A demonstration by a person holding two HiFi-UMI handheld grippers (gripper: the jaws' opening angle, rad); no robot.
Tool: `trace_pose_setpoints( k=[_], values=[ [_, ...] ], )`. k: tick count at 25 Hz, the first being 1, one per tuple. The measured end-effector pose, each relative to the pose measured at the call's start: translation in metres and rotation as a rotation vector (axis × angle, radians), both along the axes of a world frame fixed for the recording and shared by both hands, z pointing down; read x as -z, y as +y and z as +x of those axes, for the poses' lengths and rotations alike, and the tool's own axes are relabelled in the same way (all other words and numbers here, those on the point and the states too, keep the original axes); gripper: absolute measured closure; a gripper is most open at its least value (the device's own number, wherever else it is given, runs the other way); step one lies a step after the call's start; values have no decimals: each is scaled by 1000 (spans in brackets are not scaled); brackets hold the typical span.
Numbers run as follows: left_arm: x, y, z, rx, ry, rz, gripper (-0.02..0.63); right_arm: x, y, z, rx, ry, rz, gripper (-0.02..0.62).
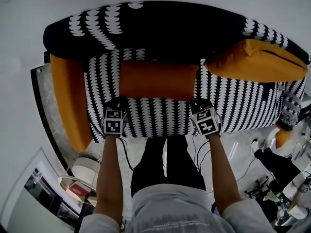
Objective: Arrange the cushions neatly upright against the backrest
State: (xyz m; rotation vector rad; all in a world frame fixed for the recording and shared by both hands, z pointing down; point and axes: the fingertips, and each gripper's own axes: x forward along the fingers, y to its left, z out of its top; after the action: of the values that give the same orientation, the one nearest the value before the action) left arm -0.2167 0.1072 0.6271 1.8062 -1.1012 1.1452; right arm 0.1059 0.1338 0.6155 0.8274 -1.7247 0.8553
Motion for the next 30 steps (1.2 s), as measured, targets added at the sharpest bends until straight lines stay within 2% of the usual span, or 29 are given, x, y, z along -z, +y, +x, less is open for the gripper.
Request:
trace_pose_setpoints(
  k=[5,12,22,30],
  values=[
    [16,-6,-11,-6,5,1,584,20,-12,-13,31,4,27,561],
    [45,-27,-3,-28,16,50,584,45,-32,-6,-6,-1,73,561],
    [56,-89,8,-24,30,120,586,39,-129,-2,38,79,172,560],
    [56,-139,12,-58,-4,171,584,36,-176,2,-31,96,199,560]
  ],
)
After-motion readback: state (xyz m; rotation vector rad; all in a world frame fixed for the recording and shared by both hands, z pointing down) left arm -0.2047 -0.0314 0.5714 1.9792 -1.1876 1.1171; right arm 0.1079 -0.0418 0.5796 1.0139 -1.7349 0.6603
